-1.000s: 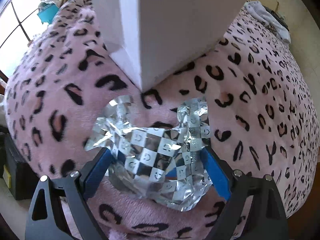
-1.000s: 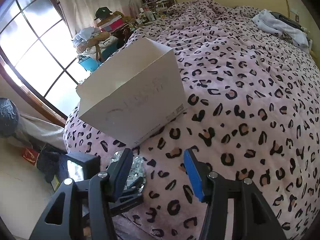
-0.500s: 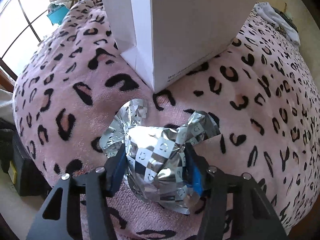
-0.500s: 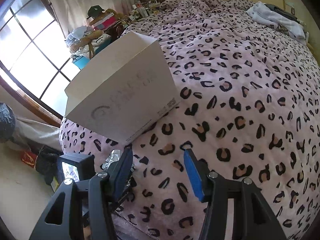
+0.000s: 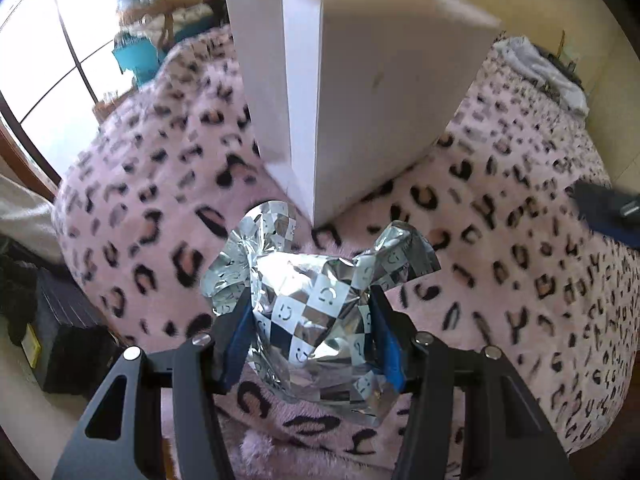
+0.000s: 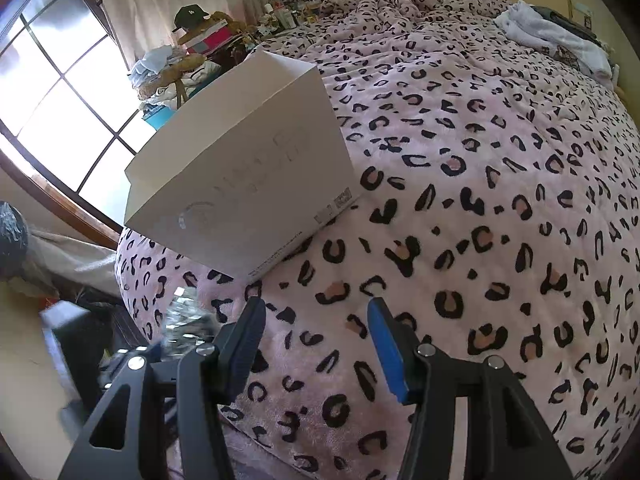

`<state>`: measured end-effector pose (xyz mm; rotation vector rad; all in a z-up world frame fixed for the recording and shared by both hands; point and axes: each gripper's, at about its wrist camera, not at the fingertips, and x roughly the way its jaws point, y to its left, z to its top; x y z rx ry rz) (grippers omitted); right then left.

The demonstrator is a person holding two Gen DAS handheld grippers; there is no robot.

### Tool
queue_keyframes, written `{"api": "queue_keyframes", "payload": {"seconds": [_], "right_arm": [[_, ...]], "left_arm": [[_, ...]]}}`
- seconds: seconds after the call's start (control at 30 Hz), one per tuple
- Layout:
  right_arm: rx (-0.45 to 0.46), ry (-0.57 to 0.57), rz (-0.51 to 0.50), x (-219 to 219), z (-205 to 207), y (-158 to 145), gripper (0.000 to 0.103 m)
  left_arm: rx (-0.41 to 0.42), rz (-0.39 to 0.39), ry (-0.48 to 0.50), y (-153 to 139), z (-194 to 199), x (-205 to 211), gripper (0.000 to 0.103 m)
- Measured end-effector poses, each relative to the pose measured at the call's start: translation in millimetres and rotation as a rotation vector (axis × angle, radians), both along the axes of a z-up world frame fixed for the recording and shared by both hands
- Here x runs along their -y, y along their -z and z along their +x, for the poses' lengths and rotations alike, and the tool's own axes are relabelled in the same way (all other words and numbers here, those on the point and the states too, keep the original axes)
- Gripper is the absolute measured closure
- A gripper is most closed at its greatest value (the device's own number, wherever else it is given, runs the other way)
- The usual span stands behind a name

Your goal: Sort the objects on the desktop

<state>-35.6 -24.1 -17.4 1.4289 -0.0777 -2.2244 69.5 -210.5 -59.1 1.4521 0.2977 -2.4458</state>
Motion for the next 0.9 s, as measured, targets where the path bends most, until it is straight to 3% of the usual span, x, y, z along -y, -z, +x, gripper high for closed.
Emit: {"api": "queue_keyframes", "payload": {"seconds": [0.4,0.57,0.73,0.9], "right_arm": [[-0.003,0.012,-0.011,-1,0,-6,0.049],[-0.014,0.017,-0.015,-4,-2,-13,0.049],[-0.016,0.038,-0.015,-12,-6,-16,0.049],[0.002,0.062,-0.004,-21,-12,-8,0.049]], "left_arm": [[-0.182,-0.001,0.047,-122,-7,-2,0.048],[-0.254,0.003,0.075,-161,-37,1,0.048],[-0.260,0.029,0.086,-173,-80,10,0.048],[-0.197,0.069,0.082,-149,-125,20,0.048]]}}
